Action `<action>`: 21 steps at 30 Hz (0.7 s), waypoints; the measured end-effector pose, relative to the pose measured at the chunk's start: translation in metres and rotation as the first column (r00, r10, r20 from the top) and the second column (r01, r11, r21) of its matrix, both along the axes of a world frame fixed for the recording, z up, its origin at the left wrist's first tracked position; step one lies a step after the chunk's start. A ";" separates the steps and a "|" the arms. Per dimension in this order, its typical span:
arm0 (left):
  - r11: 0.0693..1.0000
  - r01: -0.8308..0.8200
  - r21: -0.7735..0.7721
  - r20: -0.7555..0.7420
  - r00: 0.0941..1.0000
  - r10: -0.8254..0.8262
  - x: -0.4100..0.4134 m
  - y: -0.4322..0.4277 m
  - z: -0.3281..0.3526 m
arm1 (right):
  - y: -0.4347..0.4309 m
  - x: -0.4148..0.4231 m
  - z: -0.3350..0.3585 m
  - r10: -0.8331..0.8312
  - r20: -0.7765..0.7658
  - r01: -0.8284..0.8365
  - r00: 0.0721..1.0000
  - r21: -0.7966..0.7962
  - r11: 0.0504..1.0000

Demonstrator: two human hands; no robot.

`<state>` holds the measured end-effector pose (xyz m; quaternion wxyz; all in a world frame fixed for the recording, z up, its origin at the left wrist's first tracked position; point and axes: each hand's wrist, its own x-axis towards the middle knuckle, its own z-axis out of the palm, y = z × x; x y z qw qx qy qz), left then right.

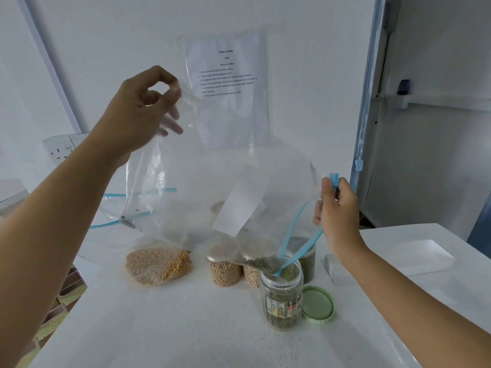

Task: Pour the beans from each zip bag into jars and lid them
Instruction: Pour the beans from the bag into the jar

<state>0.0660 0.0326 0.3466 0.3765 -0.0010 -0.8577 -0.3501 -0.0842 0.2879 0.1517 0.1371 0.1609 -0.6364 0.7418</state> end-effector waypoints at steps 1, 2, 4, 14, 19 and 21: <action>1.000 -0.010 -0.026 -0.015 1.000 0.010 -0.001 -0.001 -0.002 | -0.001 0.001 -0.001 -0.013 -0.001 0.013 1.000 0.001 1.000; 0.999 -0.018 -0.041 -0.029 0.999 0.017 -0.002 -0.002 -0.003 | -0.001 0.001 -0.001 -0.027 -0.005 0.027 1.000 -0.002 1.000; 0.997 -0.030 -0.068 -0.050 0.998 0.027 -0.005 -0.003 -0.005 | -0.003 0.002 -0.002 -0.032 -0.012 0.032 0.999 -0.003 0.999; 0.984 0.077 -0.158 -0.039 0.996 -0.085 -0.013 0.007 -0.009 | -0.003 -0.002 -0.007 -0.049 -0.013 0.049 0.999 0.049 0.998; 0.981 0.099 -0.165 0.061 0.994 -0.090 -0.019 0.009 -0.017 | -0.004 -0.004 -0.010 -0.042 -0.024 0.044 0.999 0.058 0.997; 0.986 0.117 -0.119 0.041 0.993 -0.113 -0.019 0.009 -0.016 | -0.004 -0.005 -0.011 -0.048 -0.029 0.049 0.998 0.067 0.997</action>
